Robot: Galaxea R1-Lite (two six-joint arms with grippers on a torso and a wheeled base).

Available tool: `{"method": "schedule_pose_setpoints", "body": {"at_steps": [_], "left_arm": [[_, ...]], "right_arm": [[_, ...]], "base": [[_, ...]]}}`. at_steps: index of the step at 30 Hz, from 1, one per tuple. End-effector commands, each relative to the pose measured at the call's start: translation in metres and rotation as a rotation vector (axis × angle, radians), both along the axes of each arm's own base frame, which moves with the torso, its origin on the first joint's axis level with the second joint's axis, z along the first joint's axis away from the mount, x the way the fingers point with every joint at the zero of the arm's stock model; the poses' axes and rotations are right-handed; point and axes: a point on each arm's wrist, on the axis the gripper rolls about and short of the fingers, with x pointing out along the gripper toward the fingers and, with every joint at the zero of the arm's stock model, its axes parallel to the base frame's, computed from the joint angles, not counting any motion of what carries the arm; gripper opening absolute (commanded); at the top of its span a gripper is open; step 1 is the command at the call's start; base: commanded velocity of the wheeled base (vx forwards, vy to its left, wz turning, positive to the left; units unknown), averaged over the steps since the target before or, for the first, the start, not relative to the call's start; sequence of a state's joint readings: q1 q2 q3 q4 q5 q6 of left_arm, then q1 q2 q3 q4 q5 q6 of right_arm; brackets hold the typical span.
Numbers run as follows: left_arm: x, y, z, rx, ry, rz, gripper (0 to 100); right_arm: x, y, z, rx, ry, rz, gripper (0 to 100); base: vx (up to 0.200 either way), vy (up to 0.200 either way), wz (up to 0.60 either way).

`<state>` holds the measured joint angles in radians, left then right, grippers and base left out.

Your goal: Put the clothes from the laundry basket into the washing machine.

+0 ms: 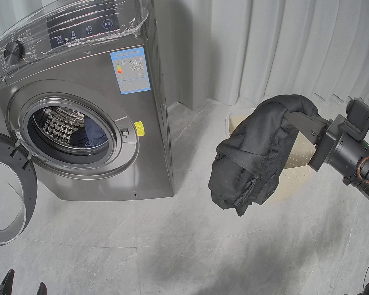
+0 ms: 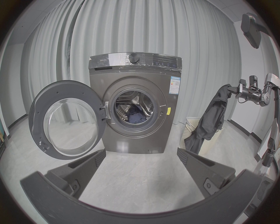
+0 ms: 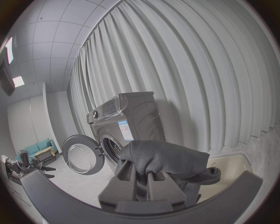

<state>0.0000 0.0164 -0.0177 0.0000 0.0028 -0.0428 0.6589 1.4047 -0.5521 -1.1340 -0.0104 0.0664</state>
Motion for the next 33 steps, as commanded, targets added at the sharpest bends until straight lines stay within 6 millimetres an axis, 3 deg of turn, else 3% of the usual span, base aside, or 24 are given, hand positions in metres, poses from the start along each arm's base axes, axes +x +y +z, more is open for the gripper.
{"method": "schedule_pose_setpoints", "body": {"at_steps": [1, 23, 33], "left_arm": [[0.0001, 0.0, -0.0048, 0.0, 0.001, 0.0, 100], [0.0001, 0.0, -0.0048, 0.001, 0.001, 0.0, 100], [0.0001, 0.0, -0.0048, 0.003, 0.001, 0.0, 100]], "right_arm": [[0.0007, 0.0011, -0.0011, -0.004, 0.004, 0.002, 0], [0.0024, 0.0038, -0.0033, -0.007, 0.013, 0.007, 0], [0.0029, 0.0042, -0.0044, -0.007, 0.019, 0.008, 0]], "base": [[0.0, 0.2, 0.0], [0.0, 0.2, 0.0], [-0.02, 0.0, 0.0]]}}
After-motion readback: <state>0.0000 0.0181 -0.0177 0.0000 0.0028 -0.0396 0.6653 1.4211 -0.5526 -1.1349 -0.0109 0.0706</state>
